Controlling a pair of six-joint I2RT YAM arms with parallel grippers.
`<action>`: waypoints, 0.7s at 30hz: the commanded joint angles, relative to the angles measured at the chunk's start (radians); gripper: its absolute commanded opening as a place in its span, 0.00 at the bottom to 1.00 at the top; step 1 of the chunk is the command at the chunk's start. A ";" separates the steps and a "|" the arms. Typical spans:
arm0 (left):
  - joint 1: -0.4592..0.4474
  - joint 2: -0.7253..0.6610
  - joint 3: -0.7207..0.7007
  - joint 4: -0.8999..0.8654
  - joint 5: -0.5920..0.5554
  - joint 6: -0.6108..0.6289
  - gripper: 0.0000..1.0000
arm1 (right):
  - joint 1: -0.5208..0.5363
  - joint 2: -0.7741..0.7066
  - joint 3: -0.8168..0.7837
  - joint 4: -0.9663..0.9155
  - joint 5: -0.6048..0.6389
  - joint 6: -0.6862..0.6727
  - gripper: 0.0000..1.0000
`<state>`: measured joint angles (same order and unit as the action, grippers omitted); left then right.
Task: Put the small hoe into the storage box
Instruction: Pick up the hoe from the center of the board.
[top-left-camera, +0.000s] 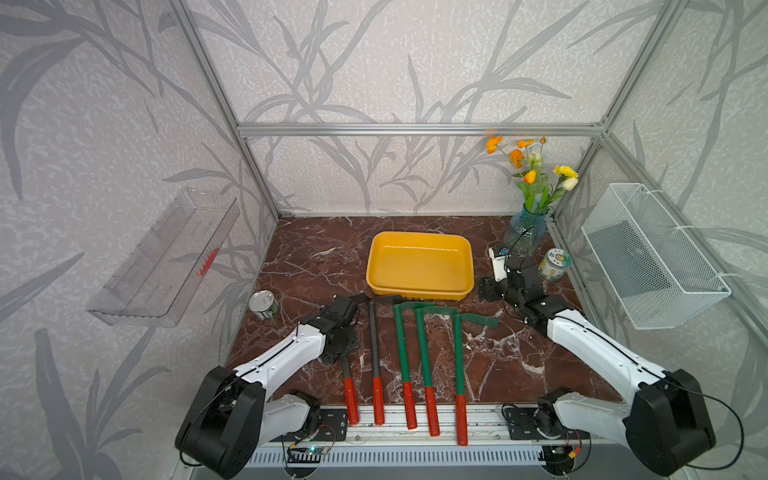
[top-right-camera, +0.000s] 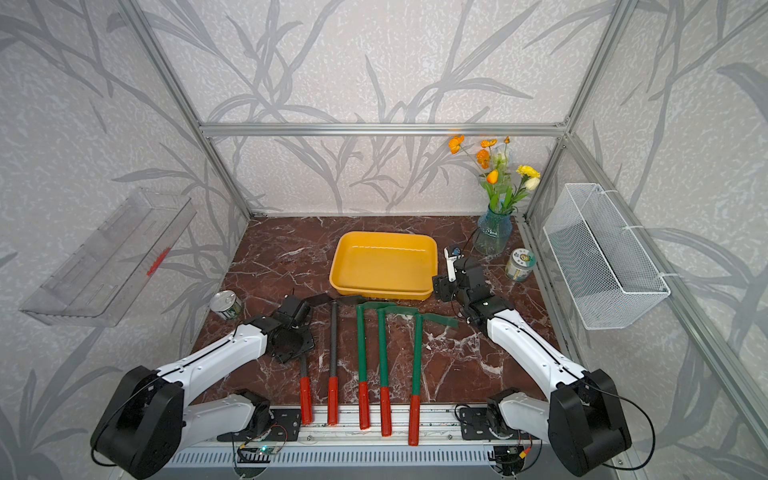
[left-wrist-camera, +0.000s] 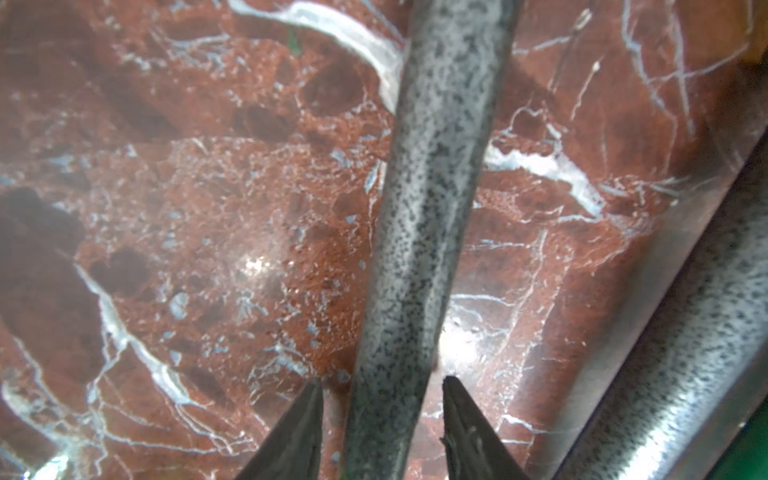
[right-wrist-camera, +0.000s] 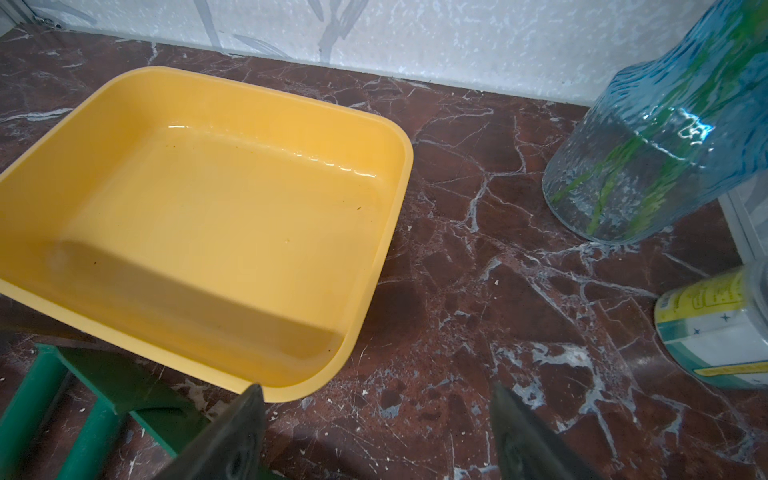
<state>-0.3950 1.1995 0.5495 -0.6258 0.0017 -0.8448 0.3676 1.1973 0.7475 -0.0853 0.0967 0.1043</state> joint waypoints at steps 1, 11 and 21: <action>-0.005 0.003 -0.022 0.003 -0.006 0.017 0.44 | 0.005 -0.004 -0.010 0.023 0.015 0.001 0.84; -0.005 -0.001 -0.078 0.020 -0.026 0.006 0.35 | 0.004 -0.008 -0.022 0.033 0.026 0.004 0.83; -0.005 -0.005 -0.073 0.003 -0.026 0.015 0.07 | 0.003 -0.010 -0.023 0.039 0.031 0.004 0.82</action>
<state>-0.4000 1.1801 0.5133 -0.5861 -0.0288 -0.8330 0.3676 1.1969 0.7353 -0.0711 0.1143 0.1047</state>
